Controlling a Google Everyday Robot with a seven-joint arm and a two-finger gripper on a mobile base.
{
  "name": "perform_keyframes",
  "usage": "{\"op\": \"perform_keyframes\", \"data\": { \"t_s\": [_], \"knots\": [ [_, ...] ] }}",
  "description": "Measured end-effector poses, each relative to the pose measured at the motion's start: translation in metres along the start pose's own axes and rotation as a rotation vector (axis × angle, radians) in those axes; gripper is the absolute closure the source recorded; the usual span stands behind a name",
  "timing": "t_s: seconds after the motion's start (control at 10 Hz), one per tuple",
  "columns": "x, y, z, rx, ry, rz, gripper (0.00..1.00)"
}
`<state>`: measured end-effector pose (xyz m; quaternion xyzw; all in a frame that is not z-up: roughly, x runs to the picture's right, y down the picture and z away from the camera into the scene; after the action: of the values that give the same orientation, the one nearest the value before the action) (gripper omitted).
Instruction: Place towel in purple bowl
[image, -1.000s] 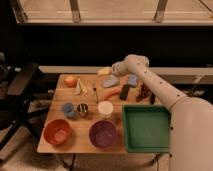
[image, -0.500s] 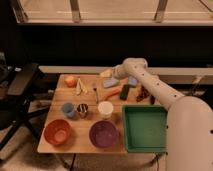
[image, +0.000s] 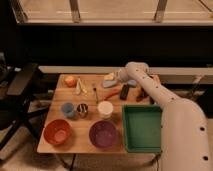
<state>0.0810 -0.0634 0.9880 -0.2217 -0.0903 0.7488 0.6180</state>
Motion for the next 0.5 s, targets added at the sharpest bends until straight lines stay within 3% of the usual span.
{"op": "perform_keyframes", "data": {
  "t_s": [0.5],
  "knots": [
    [-0.019, -0.013, 0.026, -0.036, -0.013, 0.01, 0.2]
  ]
}}
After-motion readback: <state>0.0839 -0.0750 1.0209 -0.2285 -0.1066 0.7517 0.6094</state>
